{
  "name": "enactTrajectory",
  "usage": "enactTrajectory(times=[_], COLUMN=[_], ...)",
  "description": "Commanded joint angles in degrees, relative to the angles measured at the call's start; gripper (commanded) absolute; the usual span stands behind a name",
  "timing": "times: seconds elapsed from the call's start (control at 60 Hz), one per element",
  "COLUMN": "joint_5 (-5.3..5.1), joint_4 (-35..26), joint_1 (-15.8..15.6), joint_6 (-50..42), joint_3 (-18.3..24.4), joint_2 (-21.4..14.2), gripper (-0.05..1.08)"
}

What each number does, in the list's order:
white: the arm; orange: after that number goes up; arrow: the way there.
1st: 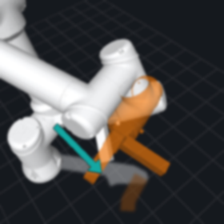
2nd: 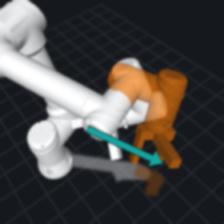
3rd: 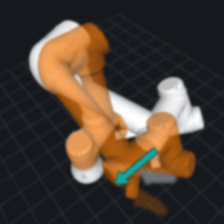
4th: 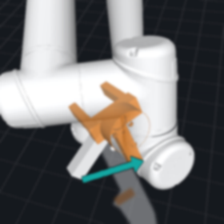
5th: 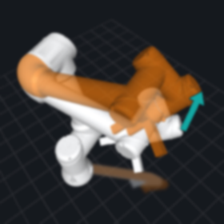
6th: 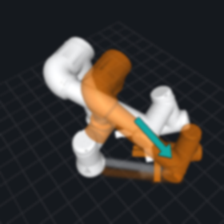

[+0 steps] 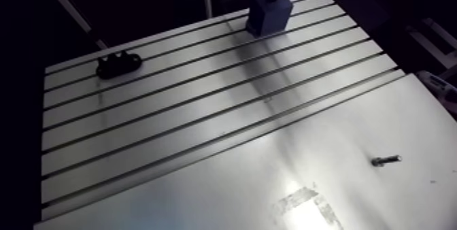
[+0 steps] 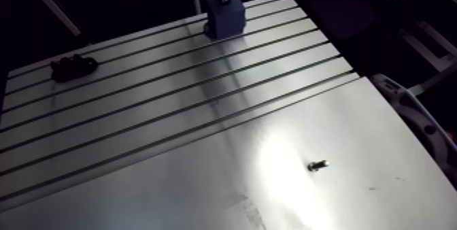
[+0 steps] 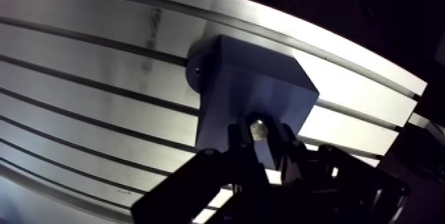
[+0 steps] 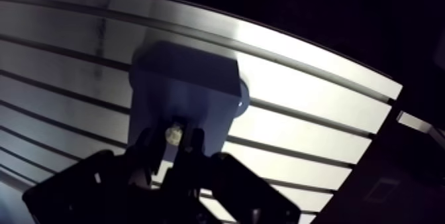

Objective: Pick up the M10 bolt and insert it into the hex recess until seated.

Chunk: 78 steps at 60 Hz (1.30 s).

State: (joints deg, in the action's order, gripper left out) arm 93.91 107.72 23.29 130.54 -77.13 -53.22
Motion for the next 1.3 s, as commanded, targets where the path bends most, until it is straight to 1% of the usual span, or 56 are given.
enactTrajectory(times=[0.017,0.333,0.433,0.65,1.1,1.133,1.15,1.167,1.183,1.2,1.217,1.233,1.25,1.3], joint_5=[0.00,-0.11,-0.34,-0.44,-0.44,-0.44,-0.44,-0.44,-0.44,-0.44,-0.44,-0.44,-0.52,-0.53], joint_4=[0.34,0.34,0.50,0.60,0.78,0.78,0.85,0.85,0.94,0.94,1.03,1.03,1.04,1.34], joint_1=[0.00,0.09,0.17,0.09,0.18,0.18,0.18,0.18,0.18,0.18,0.18,0.18,0.18,0.18], joint_6=[4.08,8.58,10.17,13.15,14.45,14.45,14.37,14.37,14.29,14.29,14.20,14.20,14.04,14.09], joint_3=[-0.09,0.10,-0.15,-0.53,-0.34,-0.42,-0.50,-0.50,-0.52,-0.52,-0.59,-0.59,-0.60,-0.61], joint_2=[-0.16,-0.25,-0.25,-0.25,-0.34,-0.34,-0.34,-0.34,-0.41,-0.41,-0.43,-0.43,-0.43,-0.50], gripper=[0.74,0.74,0.74,0.74,0.73,0.71,0.66,0.66,0.57,0.57,0.48,0.48,0.42,0.40])
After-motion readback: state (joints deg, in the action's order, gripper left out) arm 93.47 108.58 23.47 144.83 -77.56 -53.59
